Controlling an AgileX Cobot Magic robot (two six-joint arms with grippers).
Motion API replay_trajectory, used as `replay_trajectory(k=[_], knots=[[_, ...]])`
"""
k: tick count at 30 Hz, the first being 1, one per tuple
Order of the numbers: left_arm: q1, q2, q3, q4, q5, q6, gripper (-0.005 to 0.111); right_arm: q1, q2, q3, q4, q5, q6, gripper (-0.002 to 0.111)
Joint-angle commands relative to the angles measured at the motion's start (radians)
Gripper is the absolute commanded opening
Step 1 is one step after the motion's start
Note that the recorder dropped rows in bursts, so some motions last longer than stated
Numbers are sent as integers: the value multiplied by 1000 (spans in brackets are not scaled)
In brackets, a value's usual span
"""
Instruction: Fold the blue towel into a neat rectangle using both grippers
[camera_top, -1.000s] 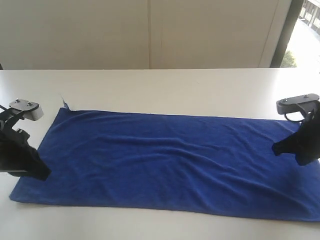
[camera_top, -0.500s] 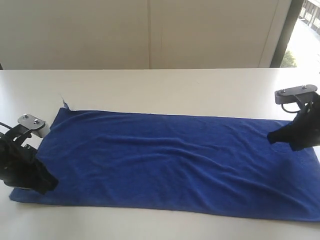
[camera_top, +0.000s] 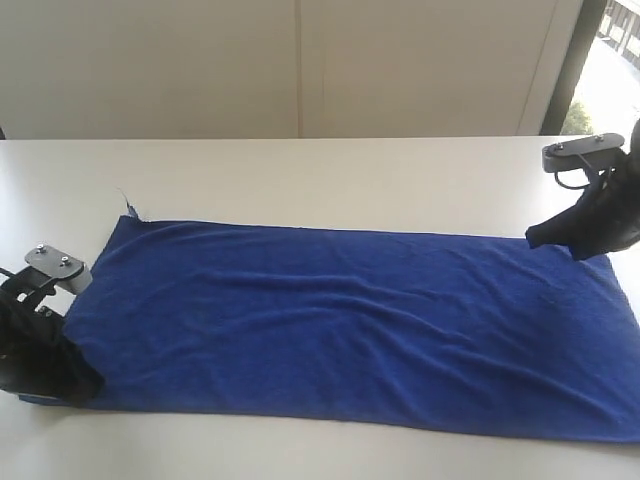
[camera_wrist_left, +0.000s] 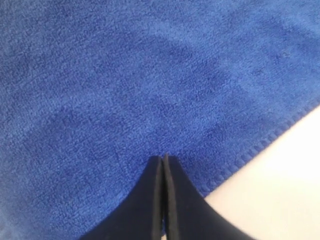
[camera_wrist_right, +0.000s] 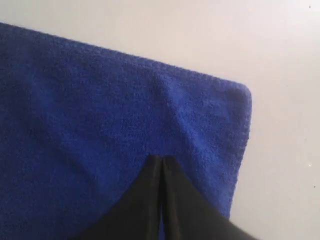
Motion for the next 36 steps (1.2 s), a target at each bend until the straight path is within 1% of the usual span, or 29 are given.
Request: replay_trajectory(k=[1,4,6,11,15,18,20,24,30,32,36], knots=[[-1,8,20,88,65,-74,0,-6,35,-31,-5,13,-1,0],[-1,8,20,207,82,-204,0,-6,65,-47,-5,32,-1,0],[-1,-2,20,258,91,-267,0,-6,83,-49,-5,30,-1,0],[-1,-80,5,227,98,-266,0,-6,110,-58,-24,9,-3,0],[-1,-160,-29,216,138,-266,0,-6,157,-83,-49,27,-3,0],[-1,-252,-55,212,175,-266,0,-6,190,-122,-121,59,-3,0],[-1,-303,-61,212,175,-266,0,-6,206,-159,-195,94,0,0],[-1,-352,-69,212,173,-264,0,-9,228,-208,-255,111,2,0],[-1,-357,-70,212,192,-264,0,-34,237,-241,-261,124,2,0],[-1,-357,-70,212,194,-264,0,-42,227,-246,-235,135,4,0],[-1,-357,-70,212,194,-264,0,-42,141,-246,-119,190,-20,0]])
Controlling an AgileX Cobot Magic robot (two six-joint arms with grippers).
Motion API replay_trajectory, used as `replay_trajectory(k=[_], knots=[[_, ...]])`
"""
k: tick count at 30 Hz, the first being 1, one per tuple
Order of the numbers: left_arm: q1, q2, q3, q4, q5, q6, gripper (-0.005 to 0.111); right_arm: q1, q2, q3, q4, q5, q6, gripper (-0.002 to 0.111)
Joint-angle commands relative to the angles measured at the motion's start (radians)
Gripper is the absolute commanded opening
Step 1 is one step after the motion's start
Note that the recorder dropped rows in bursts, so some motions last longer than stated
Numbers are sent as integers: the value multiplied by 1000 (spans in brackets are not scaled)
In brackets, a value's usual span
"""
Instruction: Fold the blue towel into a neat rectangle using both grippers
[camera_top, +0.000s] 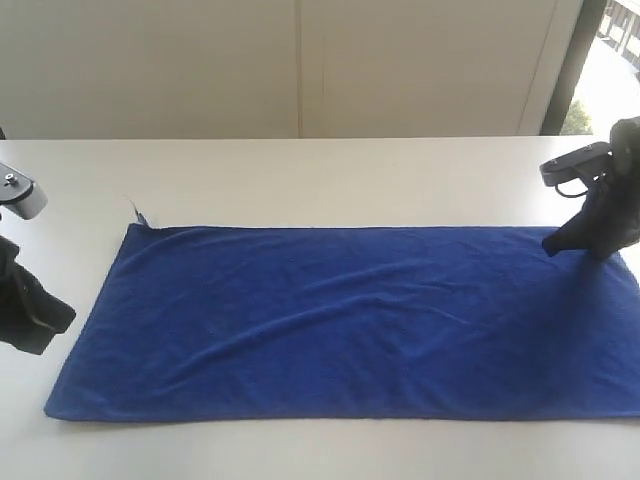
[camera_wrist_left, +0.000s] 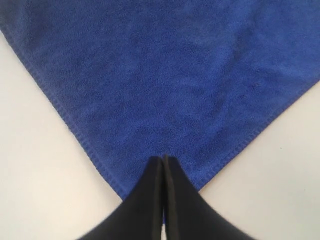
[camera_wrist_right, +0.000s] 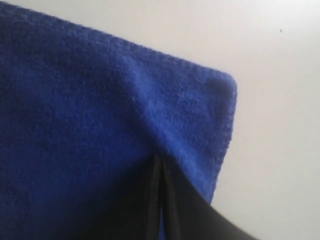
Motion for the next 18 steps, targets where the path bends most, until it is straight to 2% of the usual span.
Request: replay_trajectory(k=[1,5,10,15,18], knots=[[-1,-9,-1,-12,23,-3,0,-9,-105,-4,111,93,-39,0],[-1,-9,-1,-21,31,-5,0,-31,-218,0,174,220,-66,0],[-1,-9,-14,-93,31,-5,0,-131,-298,3,490,334,-264,2],[-1,-9,-45,-134,107,-5,0,-248,-297,70,592,370,-353,17],[-1,-9,-51,-134,129,-5,0,-265,-289,128,612,346,-422,29]])
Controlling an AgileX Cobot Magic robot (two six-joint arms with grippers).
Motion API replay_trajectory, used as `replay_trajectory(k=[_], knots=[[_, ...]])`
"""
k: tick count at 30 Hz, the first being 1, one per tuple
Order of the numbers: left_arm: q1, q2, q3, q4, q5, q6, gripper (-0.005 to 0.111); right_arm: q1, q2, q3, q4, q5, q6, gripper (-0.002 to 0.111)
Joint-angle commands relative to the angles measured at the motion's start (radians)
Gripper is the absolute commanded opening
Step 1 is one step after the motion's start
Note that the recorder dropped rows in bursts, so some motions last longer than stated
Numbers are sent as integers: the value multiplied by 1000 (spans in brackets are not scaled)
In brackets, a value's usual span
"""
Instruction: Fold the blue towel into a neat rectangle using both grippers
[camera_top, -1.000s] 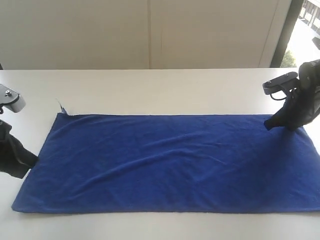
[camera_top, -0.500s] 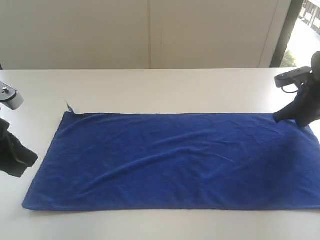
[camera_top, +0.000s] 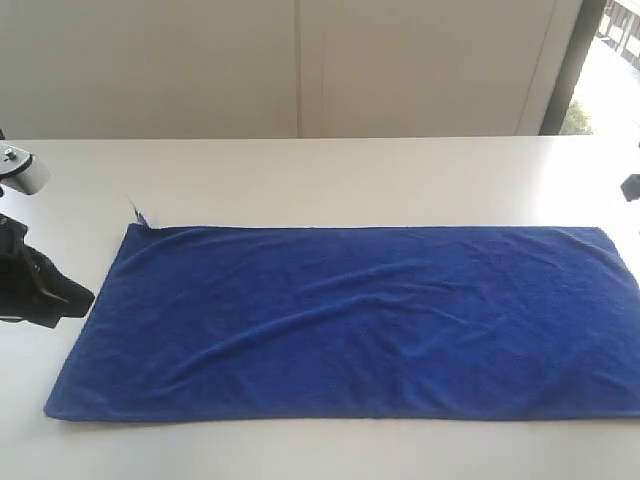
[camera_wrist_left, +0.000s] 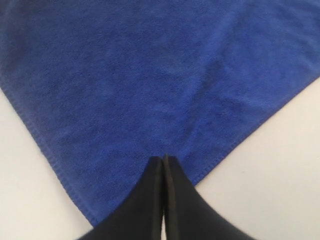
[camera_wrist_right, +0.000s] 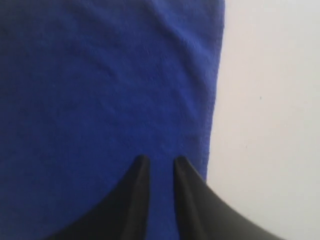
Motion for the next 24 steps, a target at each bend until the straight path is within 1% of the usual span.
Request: replay_trajectory(k=[1,4,7,13,21,24], knots=[[-1,-9,-14,-27,55,-5,0,-36,6,89,43,-42,-96,32],[-1,-9,-16,-35,52,-5,0,-27,12,132,47,-120,-134,37],[-1,-9,-16,-35,52,-5,0,-23,42,149,44,-133,-134,38],[-1,-9,-16,-35,47,-1,0,-23,105,158,36,-201,-134,38],[-1,-9,-16,-35,47,25,0,-23,117,158,32,-294,-134,38],[-1,-9,-16,-34,47,25,0,-23,131,158,32,-301,-132,38]])
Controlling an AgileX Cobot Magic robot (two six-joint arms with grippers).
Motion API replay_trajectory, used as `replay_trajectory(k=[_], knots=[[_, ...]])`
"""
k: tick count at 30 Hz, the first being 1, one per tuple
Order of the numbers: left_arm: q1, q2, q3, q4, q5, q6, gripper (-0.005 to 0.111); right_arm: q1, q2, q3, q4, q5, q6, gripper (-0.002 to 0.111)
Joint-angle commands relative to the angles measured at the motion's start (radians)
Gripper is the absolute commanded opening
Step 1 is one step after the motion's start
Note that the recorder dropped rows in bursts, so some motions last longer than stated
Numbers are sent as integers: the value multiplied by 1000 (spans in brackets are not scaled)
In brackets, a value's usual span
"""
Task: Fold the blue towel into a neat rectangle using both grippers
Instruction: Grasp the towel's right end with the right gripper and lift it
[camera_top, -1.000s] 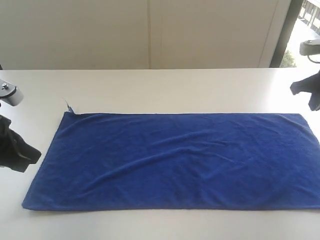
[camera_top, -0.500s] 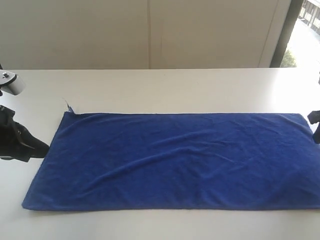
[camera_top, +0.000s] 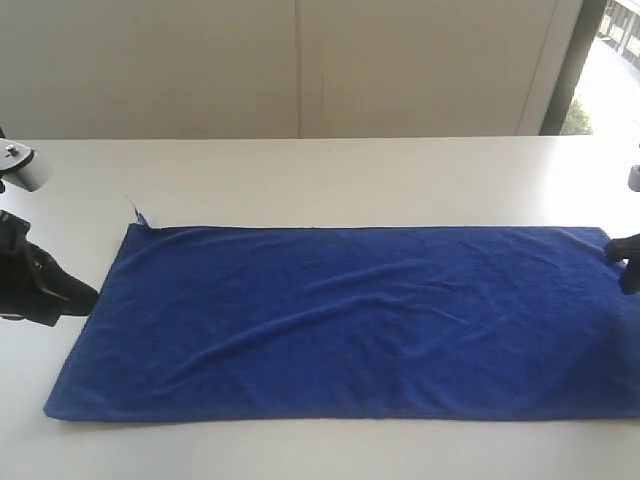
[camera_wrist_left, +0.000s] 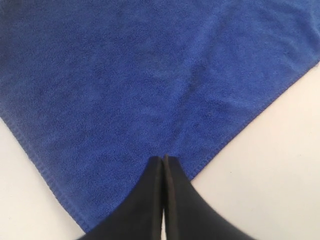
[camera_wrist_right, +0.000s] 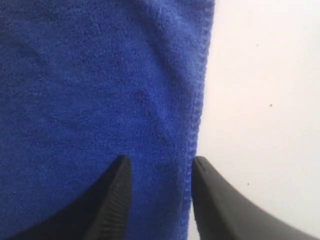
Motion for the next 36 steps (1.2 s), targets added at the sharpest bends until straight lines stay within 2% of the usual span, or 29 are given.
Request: replay_trajectory(k=[1,13,21,27,33,36], knots=[[-1,-9,-5,-13,16,5,0,0,20,6,-5,-20,-5,38],[-1,-9,-5,-13,16,16,0,0,44,6,-39,-24,36,38],[-1,-9,-5,-13,7,24,0,0,77,6,-37,43,36,38],[-1,-9,-5,-13,-1,24,0,0,94,6,-18,67,36,22],[-1,-9,-5,-13,-5,24,0,0,94,6,0,73,36,16],[-1,-9,-5,-13,-5,24,0,0,93,6,0,71,36,8]])
